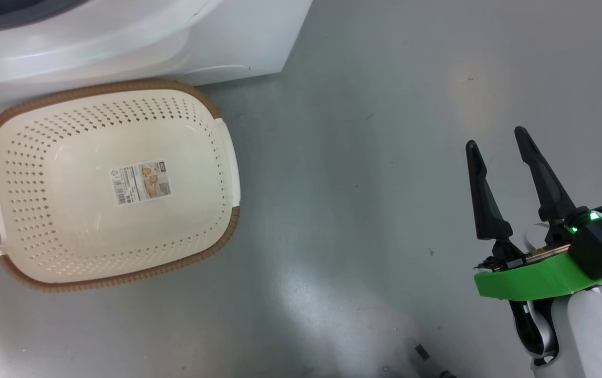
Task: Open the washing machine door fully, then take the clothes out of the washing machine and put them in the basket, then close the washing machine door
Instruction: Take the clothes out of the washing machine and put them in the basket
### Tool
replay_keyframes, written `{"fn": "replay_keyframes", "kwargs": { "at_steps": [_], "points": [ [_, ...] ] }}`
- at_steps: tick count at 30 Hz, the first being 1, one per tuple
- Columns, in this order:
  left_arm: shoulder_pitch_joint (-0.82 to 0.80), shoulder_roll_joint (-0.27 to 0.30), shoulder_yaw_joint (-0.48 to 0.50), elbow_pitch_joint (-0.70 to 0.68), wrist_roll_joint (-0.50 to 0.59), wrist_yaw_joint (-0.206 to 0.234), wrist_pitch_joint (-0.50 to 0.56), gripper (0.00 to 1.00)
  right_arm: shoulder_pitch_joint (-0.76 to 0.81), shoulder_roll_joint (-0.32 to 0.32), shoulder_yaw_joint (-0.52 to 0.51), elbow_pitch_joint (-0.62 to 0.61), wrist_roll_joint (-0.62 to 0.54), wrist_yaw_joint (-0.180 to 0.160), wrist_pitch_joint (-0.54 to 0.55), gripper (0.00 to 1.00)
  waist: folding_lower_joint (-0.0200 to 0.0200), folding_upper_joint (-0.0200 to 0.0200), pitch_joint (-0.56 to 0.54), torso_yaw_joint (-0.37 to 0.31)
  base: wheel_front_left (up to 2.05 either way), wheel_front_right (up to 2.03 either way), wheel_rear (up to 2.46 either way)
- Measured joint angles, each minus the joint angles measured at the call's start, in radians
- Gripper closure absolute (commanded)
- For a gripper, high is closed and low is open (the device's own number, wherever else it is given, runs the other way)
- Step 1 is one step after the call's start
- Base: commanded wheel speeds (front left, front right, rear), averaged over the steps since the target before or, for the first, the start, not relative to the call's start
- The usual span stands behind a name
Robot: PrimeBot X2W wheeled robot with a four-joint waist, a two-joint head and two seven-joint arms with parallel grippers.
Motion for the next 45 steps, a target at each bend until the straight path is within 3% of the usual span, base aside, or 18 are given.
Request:
{"fn": "replay_keyframes", "kwargs": {
  "at_steps": [10,11,12,13,17,26,35,45],
  "points": [
    [0.000,0.004,-0.017,0.003,-0.003,0.015,0.079,0.00,0.000,0.000,0.003,-0.001,0.014,0.000,0.000,0.00,0.0000,0.0000,-0.003,-0.002,0.00,0.00,0.00],
    [0.000,0.004,-0.017,0.002,-0.004,0.010,0.088,0.34,0.000,0.000,0.004,-0.001,0.018,0.000,0.000,0.00,0.0000,0.0000,-0.003,-0.002,0.00,0.00,0.00],
    [0.000,0.005,-0.018,0.002,-0.010,0.005,0.095,0.34,0.000,0.000,0.004,-0.002,0.020,0.000,0.000,0.00,0.0000,0.0000,-0.003,-0.003,0.00,0.00,0.00],
    [0.000,0.006,-0.020,0.003,-0.010,0.004,0.098,1.00,0.000,0.000,0.004,-0.003,0.022,0.000,0.000,0.00,0.0000,0.0000,-0.002,-0.004,0.00,0.00,0.00],
    [0.000,0.006,-0.026,0.003,-0.010,-0.004,0.093,1.00,0.000,0.000,0.004,-0.006,0.025,0.000,0.000,0.00,0.0000,0.0000,-0.001,-0.003,0.00,0.00,0.00],
    [-0.002,0.009,-0.039,-0.010,-0.017,-0.012,-0.032,1.00,0.000,0.000,0.004,-0.005,0.025,0.000,0.000,0.00,0.0000,0.0000,-0.002,0.008,0.00,0.00,0.00],
    [-0.006,0.009,-0.039,-0.099,-0.030,-0.020,-0.100,1.00,-0.003,0.000,0.003,-0.005,0.025,0.000,0.000,0.00,0.0000,0.0000,-0.006,0.028,0.00,0.00,0.00],
    [0.173,0.016,0.032,-0.397,-0.068,-0.016,-0.100,1.00,-0.014,0.000,0.004,0.005,0.025,0.000,0.000,0.00,0.0000,0.0000,-0.031,0.045,0.00,0.00,0.00]
  ]
}}
